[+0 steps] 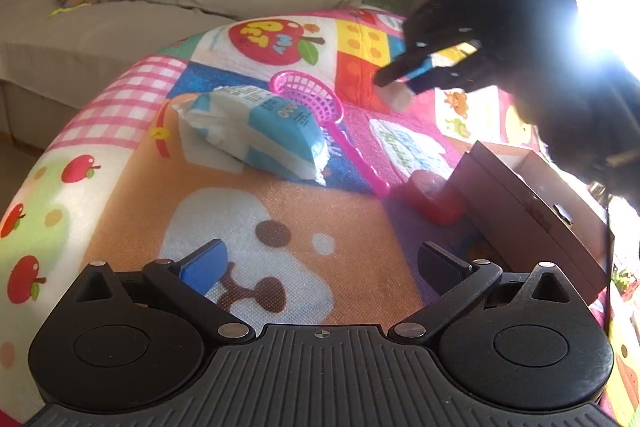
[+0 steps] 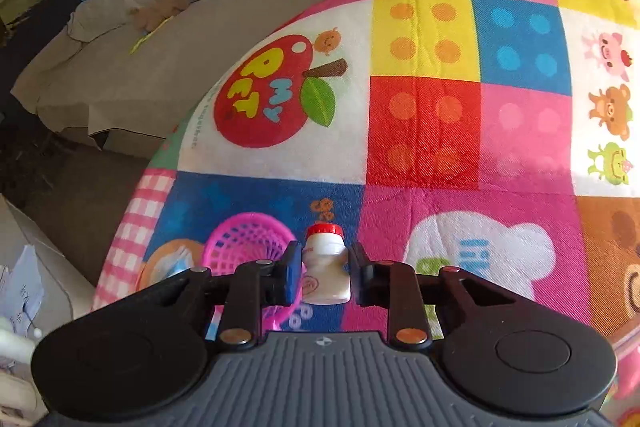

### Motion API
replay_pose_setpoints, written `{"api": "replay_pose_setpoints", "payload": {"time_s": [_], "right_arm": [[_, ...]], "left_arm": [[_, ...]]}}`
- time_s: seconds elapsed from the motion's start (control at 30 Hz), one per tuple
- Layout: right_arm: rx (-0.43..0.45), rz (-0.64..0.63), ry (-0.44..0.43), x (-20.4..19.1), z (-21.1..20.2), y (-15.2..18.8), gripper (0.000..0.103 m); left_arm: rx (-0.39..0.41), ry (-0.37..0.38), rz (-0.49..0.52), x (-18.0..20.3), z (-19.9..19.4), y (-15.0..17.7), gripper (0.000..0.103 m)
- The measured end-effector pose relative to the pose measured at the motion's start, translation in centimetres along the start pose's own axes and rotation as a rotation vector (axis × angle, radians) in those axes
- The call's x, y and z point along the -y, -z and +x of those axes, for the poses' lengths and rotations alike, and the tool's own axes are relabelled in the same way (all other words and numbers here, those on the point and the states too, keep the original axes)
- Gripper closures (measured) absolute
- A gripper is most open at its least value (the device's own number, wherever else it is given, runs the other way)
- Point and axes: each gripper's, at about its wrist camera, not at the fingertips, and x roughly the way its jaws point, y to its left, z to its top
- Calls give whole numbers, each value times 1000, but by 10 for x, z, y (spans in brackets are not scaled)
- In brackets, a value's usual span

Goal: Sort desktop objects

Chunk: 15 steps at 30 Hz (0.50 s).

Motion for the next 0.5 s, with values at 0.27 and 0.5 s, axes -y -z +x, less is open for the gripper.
{"api": "replay_pose_setpoints", "payload": {"time_s": [0.27, 0.5], "right_arm": [[2, -8, -41, 37, -131, 156, 78], [-48, 11, -20, 67, -132, 235, 68]], "left_arm": [[-3, -16, 14, 4, 1, 0, 0], [-10, -37, 39, 8, 2, 1, 0]]}}
